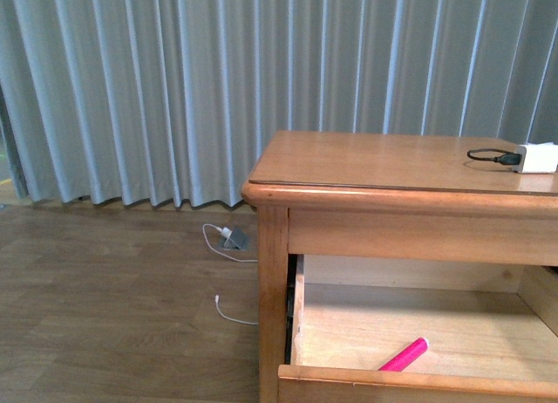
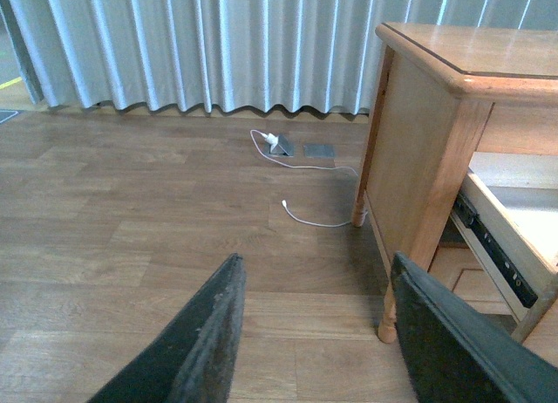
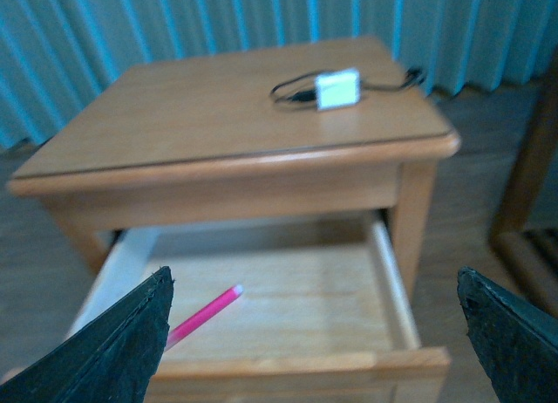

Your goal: Place pink marker in drawer with both arms

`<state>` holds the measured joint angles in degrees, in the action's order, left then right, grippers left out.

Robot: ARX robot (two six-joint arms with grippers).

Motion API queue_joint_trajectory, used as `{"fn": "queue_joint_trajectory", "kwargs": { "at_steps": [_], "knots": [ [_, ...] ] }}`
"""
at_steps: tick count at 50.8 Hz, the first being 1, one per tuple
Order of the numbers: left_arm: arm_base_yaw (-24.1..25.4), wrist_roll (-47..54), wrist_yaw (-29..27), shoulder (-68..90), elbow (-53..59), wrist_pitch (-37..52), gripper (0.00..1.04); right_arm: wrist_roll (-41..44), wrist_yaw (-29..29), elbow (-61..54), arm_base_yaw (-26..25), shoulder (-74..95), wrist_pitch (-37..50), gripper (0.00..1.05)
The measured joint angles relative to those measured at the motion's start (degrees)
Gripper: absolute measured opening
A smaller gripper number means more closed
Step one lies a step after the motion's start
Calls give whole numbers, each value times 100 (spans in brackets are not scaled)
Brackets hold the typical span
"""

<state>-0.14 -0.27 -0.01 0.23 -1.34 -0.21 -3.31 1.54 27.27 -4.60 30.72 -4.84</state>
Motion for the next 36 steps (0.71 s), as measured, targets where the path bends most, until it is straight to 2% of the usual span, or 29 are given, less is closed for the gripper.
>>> {"fn": "queue_joint_trajectory", "kwargs": {
  "at_steps": [4,14,26,36],
  "knots": [
    [0,0,0,0,0,0,68,214,39,83,11,205,-474,96],
    [0,2,0,0,0,0,100,807,-348,293,179,1172,-1528,96],
    [0,4,0,0,0,0,99,929,-621,643,651,2229,-1746,96],
    [0,4,0,0,0,0,99,848,-409,979,1222,3174,-1425,96]
  ]
}}
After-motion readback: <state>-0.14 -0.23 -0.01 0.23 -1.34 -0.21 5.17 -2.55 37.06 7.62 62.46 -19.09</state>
